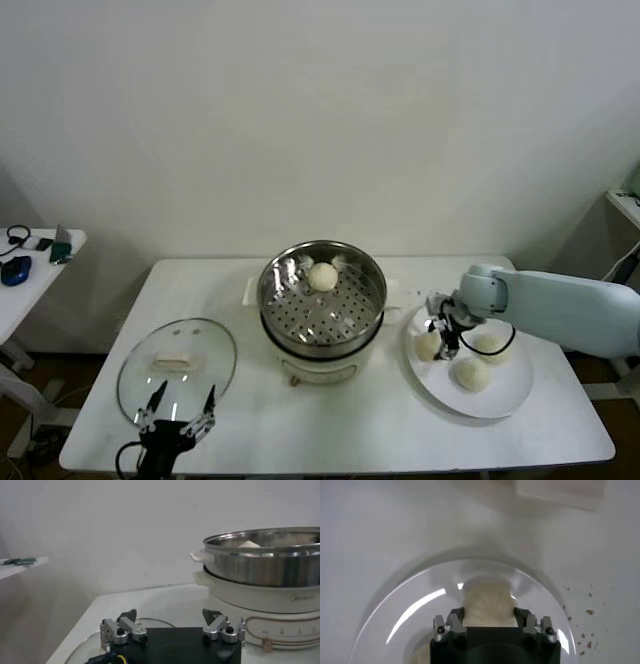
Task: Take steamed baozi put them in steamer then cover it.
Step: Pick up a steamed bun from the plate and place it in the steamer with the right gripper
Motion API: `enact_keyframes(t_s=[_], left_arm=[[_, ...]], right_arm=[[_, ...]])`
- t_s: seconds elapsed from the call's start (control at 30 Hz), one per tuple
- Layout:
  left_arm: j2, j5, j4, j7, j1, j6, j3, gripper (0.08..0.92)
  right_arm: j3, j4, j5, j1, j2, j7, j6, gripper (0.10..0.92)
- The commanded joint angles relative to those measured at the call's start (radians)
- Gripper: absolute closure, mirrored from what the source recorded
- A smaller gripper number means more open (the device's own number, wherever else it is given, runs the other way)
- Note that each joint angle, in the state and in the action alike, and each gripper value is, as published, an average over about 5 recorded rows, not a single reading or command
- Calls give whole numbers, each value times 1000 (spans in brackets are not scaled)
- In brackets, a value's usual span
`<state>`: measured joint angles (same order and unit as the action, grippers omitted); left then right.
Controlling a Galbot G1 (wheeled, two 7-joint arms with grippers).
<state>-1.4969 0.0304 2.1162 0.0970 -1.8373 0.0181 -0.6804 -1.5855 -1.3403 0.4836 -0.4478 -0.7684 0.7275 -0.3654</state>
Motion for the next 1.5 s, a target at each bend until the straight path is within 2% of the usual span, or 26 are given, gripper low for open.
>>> enact_keyframes(t_s=[0.03, 0.2, 0.33, 0.5, 0.63, 0.93, 1.5], left_arm=[[-3, -4, 7, 0, -2, -1, 6, 177], [1, -5, 15, 1, -2, 3, 8, 177], [7, -5, 19, 1, -6, 4, 10, 177], [13, -2, 23, 1, -3, 7, 14, 177], [21, 3, 23, 2, 0, 7, 13, 177], [23, 5, 25, 3, 1, 6, 6, 177], [14, 12, 15, 0, -8, -5, -5, 177]], right_arm=[[-187, -77, 109, -331, 26, 70, 37, 355], [-310, -113, 200, -630, -33, 152, 75, 355], [-296, -138, 325, -774, -120, 179, 65, 355], [-161, -162, 480, -756, -247, 119, -20, 355], [-74, -174, 530, -647, -356, 44, -87, 355], [-44, -29, 458, -382, -571, -14, -113, 355], [-38, 277, 338, -160, -741, -9, -73, 355]])
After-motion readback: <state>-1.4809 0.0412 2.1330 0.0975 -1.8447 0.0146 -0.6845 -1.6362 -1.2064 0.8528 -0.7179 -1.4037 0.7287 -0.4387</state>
